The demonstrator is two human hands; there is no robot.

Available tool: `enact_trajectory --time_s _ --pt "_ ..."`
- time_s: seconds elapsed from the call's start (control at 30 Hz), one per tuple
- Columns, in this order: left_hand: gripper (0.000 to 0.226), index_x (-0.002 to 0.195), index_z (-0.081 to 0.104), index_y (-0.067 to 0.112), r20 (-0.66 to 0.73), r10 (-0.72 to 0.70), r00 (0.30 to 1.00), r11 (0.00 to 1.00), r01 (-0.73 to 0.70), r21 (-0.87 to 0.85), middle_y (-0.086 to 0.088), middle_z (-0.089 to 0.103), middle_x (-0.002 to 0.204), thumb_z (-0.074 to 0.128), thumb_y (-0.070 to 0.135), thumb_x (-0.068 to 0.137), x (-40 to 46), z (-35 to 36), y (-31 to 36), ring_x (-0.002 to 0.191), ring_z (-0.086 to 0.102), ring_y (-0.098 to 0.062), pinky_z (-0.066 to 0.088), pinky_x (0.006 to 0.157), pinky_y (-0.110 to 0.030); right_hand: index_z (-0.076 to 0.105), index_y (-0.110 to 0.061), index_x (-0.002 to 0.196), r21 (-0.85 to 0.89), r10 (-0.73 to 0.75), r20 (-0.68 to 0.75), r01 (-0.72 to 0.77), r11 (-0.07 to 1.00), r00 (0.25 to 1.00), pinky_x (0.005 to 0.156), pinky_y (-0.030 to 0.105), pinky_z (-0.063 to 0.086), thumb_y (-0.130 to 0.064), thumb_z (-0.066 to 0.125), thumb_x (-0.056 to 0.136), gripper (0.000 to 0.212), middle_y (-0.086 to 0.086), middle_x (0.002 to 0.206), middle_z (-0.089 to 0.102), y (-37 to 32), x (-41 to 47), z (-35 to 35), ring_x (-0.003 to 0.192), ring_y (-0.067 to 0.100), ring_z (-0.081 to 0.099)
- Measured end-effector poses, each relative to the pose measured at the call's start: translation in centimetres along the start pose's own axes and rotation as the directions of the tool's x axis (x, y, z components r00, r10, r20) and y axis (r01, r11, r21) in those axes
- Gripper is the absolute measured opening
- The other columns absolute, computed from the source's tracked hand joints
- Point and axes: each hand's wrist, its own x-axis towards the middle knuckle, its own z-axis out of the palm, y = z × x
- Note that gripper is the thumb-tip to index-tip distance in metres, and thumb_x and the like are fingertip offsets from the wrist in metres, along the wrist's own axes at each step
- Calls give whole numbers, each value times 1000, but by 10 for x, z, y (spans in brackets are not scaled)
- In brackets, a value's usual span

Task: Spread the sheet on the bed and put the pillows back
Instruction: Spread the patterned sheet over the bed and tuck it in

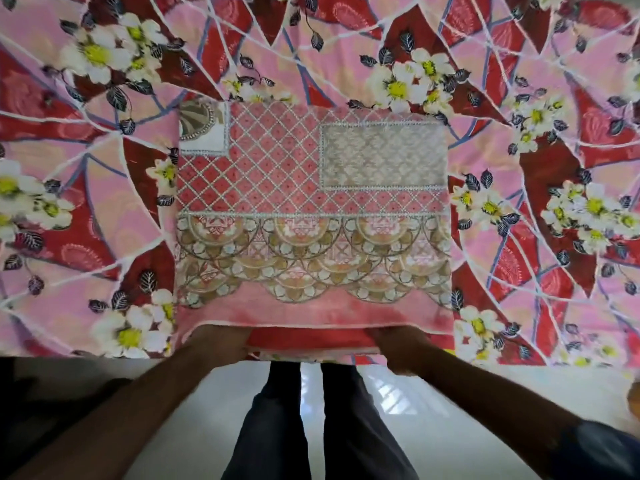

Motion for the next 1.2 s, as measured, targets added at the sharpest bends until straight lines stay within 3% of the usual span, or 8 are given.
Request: enact_trajectory --time_s 0.13,0.2,0.3,0.43,0.67,0.8,0.97,1.2 --pt "34 106 63 18 249 234 940 941 -155 -300 -7 73 96 50 49 97 -35 -31 27 72 67 -13 50 61 -28 37 -11 152 309 -248 120 201 930 961 81 32 47 -19 57 98 58 13 119 67 -23 -14 -33 98 28 68" --pt "18 102 62 29 -69 252 965 886 -259 -385 7 69 94 50 41 101 -47 -53 21 71 59 2 46 63 -21 60 -17 133 405 -293 -67 295 865 954 82 27 45 -19 53 101 32 3 114 68 -23 -17 -61 91 16 61" --pt "18 114 60 27 -594 -192 781 801 -225 -555 13 59 106 60 18 99 -39 -79 -28 91 58 0 44 72 -23 49 -20 143 365 -44 -554 291 884 831 93 31 46 -18 57 99 45 2 137 54 -12 8 -101 115 17 52" --pt "59 135 52 5 -535 -627 567 637 -23 -771 -14 52 125 75 8 81 -29 -90 -84 118 54 -33 48 83 -28 34 -24 152 218 109 -717 73 973 688 102 53 47 -26 61 94 64 13 146 42 -19 58 -130 129 36 44" --pt "74 142 39 7 -319 -682 658 315 -129 -940 -6 58 123 76 15 79 -22 -52 -92 112 59 -24 44 79 -28 8 -31 162 80 -252 -428 314 946 868 100 44 49 -23 60 95 85 9 157 36 -93 88 -108 132 31 49" --pt "73 143 34 12 -360 -685 634 352 -145 -925 -9 57 134 78 22 86 -25 -28 -93 113 60 -28 51 90 -40 49 -20 147 240 -385 -300 460 855 873 83 28 47 -7 54 97 52 2 129 62 -115 86 -122 102 15 59" --pt "46 135 39 30 -422 -651 630 239 -358 -903 8 60 109 64 28 97 -32 -18 -94 88 67 -14 56 73 -36 62 -15 130 462 -76 -678 505 729 731 78 29 52 -12 51 101 31 2 117 68 -143 94 -176 90 11 62" --pt "23 116 70 20 -424 -569 704 17 -506 -863 2 75 108 51 15 104 -30 -19 -87 101 70 -10 52 85 -25 58 -16 85 735 26 -583 514 442 812 51 16 48 -33 67 97 23 -3 75 61 -205 103 -247 59 5 58"
